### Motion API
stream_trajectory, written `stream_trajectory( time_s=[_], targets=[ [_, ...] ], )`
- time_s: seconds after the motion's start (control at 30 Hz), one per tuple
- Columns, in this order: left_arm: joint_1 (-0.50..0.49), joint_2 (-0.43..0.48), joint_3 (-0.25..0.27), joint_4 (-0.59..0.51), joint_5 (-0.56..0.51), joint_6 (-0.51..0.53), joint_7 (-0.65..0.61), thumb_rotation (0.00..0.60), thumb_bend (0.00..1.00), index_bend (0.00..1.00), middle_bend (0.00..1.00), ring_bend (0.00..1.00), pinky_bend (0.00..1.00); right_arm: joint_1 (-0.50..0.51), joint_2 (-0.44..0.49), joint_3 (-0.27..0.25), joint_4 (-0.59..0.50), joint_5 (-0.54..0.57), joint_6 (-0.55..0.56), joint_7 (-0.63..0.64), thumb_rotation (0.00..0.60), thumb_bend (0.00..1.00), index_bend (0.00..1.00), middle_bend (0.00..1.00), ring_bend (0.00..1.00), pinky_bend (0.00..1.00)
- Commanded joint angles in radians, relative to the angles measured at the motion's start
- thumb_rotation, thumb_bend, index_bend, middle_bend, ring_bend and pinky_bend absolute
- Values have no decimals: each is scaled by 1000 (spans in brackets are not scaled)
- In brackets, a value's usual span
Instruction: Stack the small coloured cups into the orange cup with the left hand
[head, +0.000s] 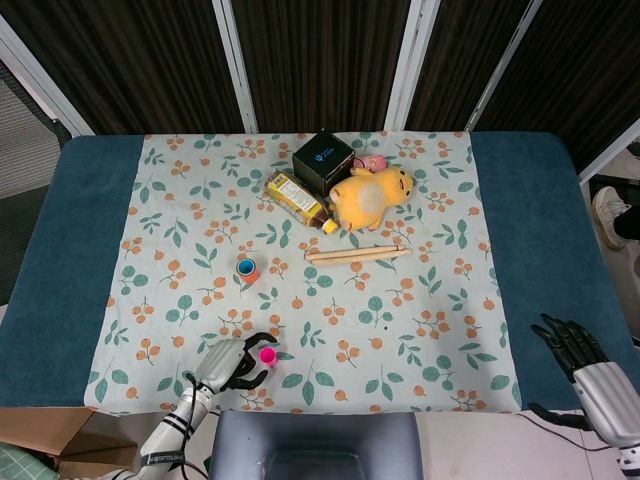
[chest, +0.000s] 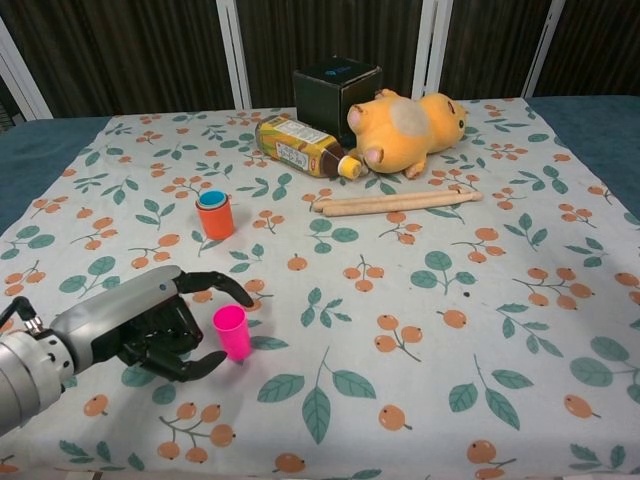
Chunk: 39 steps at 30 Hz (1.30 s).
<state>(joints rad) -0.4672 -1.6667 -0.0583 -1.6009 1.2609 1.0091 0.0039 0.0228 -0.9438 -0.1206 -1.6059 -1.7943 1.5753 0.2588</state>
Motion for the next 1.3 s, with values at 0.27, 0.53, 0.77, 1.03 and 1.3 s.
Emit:
stream_trajectory(
  time_s=[0.27, 0.53, 0.77, 1.03, 1.3],
  targets=[
    [-3, 3, -2, 6, 2, -7, -21, 600, 373, 396, 1000, 1000, 1000, 1, -1, 1, 0, 2, -2, -2, 600, 118, 0, 0, 0, 0],
    [-8, -6, -7, 16, -2, -11, -25, 600, 369, 395, 1000, 1000, 1000, 1, -1, 1, -1, 3, -3, -4, 600, 118, 0, 0, 0, 0],
    [-11, -14, -13, 26, -9, -15, -33, 600, 373, 458, 1000, 1000, 1000, 1, 0, 1, -1, 4, -3, -2, 600, 118, 0, 0, 0, 0],
    [-10, -17, -20, 25, -7, -6, -44, 600, 399, 565, 1000, 1000, 1000, 1, 0, 2, -1, 5, -3, 0, 600, 117, 0, 0, 0, 0],
    [-26, 0, -131, 20, 14, 63, -120, 600, 404, 585, 1000, 1000, 1000, 1, 2, 4, 0, 9, -1, 6, 600, 118, 0, 0, 0, 0]
  ],
)
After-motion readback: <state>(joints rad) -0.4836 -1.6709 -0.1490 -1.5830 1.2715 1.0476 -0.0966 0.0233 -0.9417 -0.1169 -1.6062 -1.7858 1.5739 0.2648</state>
